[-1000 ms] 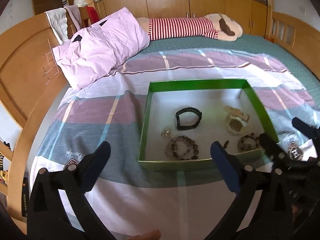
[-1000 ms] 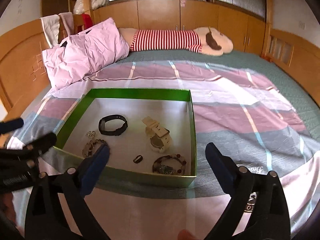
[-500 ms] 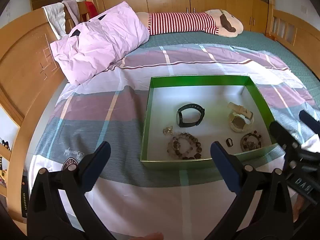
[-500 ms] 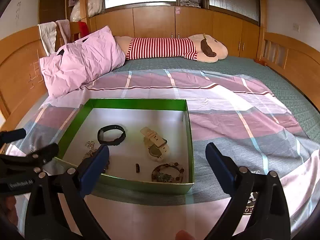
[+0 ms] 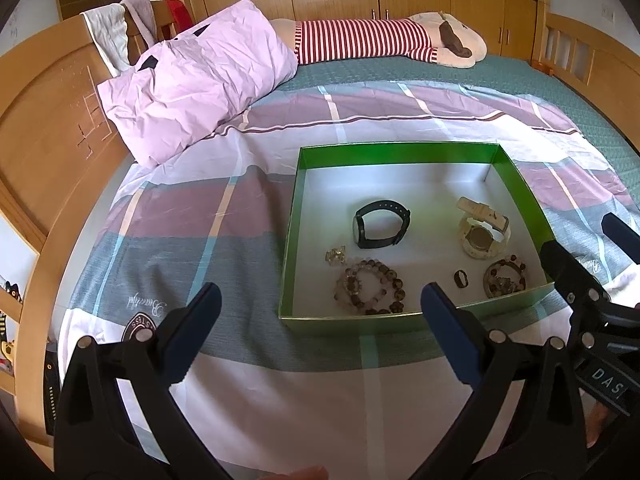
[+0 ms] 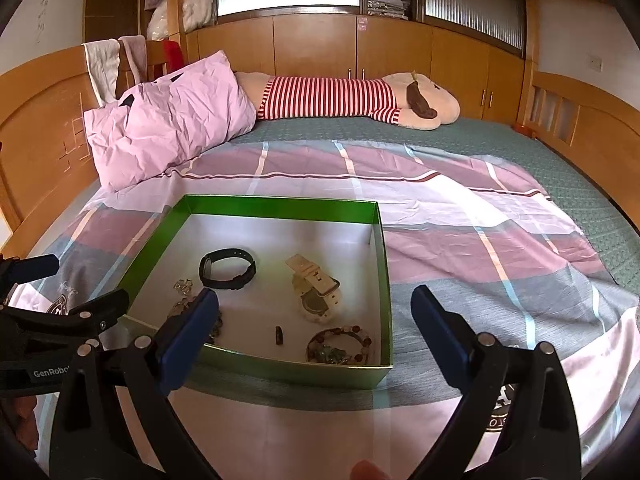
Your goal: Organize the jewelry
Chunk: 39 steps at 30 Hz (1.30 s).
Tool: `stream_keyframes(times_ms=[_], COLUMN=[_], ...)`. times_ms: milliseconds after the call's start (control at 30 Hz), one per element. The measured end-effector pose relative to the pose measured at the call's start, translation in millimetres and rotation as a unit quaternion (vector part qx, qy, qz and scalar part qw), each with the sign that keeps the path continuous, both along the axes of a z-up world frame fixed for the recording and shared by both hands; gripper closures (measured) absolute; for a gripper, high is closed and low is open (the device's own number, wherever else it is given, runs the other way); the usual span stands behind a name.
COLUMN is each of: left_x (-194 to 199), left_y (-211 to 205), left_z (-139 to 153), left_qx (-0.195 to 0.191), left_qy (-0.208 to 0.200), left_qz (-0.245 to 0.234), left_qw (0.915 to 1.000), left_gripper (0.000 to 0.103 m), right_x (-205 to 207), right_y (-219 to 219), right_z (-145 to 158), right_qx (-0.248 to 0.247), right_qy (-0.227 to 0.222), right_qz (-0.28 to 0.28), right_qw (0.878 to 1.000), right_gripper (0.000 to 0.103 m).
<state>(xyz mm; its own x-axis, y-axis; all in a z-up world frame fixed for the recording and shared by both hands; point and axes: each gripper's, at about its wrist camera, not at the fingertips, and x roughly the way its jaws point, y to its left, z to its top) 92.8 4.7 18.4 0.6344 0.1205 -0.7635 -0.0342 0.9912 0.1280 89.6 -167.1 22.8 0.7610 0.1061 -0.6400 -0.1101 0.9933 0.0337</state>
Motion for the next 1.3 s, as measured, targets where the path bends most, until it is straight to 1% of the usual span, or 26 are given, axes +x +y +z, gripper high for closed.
stream_keyframes(times_ms=[1300], left_x=[0.8], left_y=[-1.7], left_z=[-2.5], left_qx=[-0.001], left_qy=[0.004], left_qz=[0.002], left_qw=[1.0000], left_gripper=[0.002], right_x=[-1.4], right_y=[2.2], right_z=[0.0], right_qx=[0.006], right_qy=[0.001], right_qz=[0.002], right_qw=[1.000], right_gripper=[0.006])
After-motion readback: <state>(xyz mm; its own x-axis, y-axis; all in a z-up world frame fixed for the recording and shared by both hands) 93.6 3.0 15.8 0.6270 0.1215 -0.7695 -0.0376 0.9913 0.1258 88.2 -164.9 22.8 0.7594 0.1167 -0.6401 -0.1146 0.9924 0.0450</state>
